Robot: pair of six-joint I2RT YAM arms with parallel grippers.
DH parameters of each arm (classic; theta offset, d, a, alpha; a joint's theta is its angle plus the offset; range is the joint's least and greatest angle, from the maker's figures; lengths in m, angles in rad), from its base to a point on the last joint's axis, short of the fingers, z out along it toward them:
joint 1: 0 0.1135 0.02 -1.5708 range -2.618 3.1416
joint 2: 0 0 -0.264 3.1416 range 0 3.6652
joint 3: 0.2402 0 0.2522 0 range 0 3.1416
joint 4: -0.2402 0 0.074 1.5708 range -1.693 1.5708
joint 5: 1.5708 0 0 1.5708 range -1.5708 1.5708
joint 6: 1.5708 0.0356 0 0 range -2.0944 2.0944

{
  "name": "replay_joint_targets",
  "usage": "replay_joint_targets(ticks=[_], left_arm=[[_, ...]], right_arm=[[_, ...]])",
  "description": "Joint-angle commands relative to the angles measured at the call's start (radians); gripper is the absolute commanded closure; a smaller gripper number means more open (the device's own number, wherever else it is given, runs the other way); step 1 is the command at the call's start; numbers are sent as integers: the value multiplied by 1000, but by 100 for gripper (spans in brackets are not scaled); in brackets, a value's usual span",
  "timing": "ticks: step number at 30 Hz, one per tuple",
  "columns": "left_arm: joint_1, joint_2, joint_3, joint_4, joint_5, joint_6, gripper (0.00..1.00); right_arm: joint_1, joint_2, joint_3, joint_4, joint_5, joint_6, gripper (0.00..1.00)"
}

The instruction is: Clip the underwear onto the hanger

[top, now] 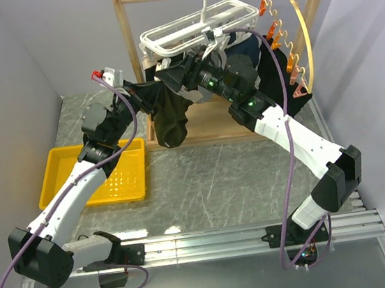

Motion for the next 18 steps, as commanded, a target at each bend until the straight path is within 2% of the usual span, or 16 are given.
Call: replay_joint_targets(ticks=[1,6,8,10,11,14,18], left_arm=[[1,-1,53,-20,21,-11,100],[4,-13,44,-75,14,0,89],[7,-21,35,-98,16,3,79],[9,-32,27,-110,13,9,73],[12,-38,20,-125,11,12,65],[15,-52,3,-153,7,15,56],[22,-72,-20,-190,2,16,52]], right_arm=[[4,-53,-2,7,-31,-41,29],[-5,-145,-95,-19,-79,-107,26],[-10,-174,-126,-36,-93,-126,26],[-19,-220,-175,-47,-110,-147,25],[-22,-238,-195,-56,-119,-156,24],[-36,-309,-265,-85,-145,-192,22],[-65,-419,-374,-131,-177,-233,22]])
